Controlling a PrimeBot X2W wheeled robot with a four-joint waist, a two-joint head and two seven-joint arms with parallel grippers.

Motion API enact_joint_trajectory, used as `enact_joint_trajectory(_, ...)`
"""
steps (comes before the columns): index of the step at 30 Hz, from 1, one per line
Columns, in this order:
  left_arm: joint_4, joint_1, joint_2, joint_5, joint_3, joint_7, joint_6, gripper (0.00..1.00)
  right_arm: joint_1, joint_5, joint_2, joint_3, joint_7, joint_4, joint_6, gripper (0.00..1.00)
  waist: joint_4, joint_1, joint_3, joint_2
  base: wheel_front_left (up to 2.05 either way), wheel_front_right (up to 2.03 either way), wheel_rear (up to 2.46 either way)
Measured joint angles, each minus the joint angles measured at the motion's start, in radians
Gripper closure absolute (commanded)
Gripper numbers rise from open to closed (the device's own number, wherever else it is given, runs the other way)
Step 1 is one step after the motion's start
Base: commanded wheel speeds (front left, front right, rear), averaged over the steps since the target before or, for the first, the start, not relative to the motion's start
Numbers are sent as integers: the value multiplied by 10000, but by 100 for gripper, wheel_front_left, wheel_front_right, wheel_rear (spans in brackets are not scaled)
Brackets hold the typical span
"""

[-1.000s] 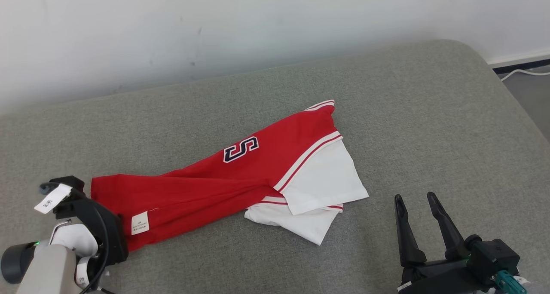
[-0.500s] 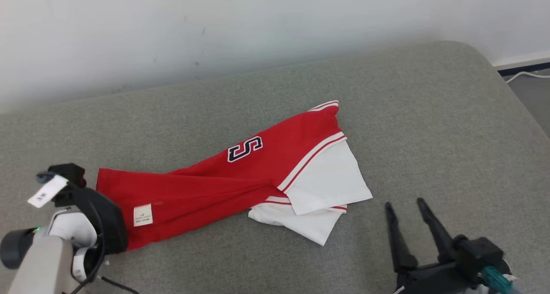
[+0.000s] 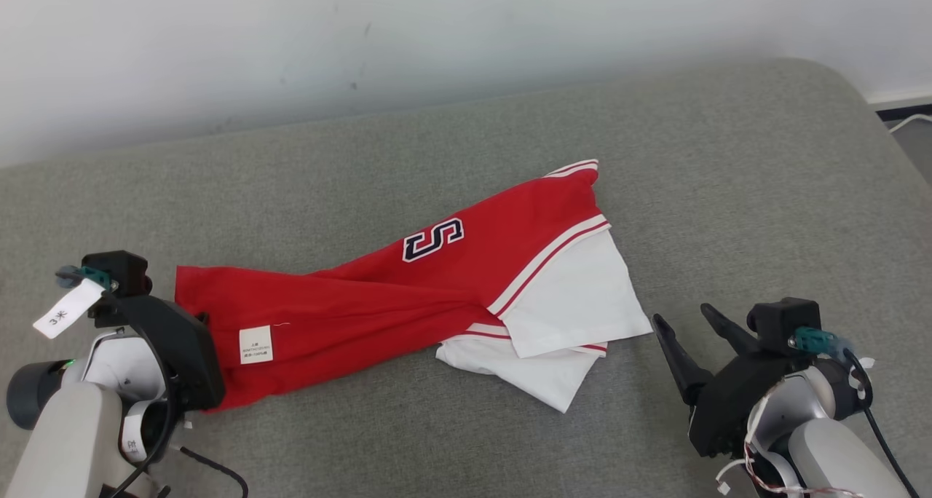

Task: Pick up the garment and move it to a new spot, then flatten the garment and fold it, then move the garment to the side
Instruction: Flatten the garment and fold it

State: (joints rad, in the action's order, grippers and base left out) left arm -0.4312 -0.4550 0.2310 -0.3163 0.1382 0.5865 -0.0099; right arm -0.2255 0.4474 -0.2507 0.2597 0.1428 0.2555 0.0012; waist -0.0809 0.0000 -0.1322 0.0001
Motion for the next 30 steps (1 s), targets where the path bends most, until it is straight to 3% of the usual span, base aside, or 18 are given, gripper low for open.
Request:
enact_joint_trajectory(10,368,-38,128,0,-6,309,6,100,-1060,453,497,52,957,1607,140,0,290,0,-471,0,0,0,0)
enact_joint_trajectory(23,456,-268,86,-31,12,556,6,100,-1684,980,773,-337,1145,2765,81,1,367,1,-725,0,0,0,0)
enact_joint_trajectory(24,456,-268,90,-31,12,568,6,100,-1766,989,825,-337,1181,2846,92,17,363,1,-733,0,0,0,0)
enact_joint_trajectory(25,458,-268,100,-35,10,571,6,100,-1836,1030,884,-330,1210,2899,92,47,360,1,-740,0,0,0,0)
enact_joint_trajectory(26,462,-274,107,-48,8,602,6,100,-1900,1058,949,-318,1216,2955,109,62,357,1,-746,0,0,0,0)
enact_joint_trajectory(27,462,-283,113,-58,8,644,4,100,-1951,1078,1011,-313,1223,3009,167,69,355,0,-750,0,0,0,0)
enact_joint_trajectory(29,462,-317,119,-67,8,644,0,100,-1981,1129,1112,-253,1229,3164,213,100,355,1,-754,0,0,0,0)
enact_joint_trajectory(30,458,-345,128,-92,8,650,-2,100,-1981,1131,1141,-238,1229,3233,226,100,356,1,-755,0,0,0,0)
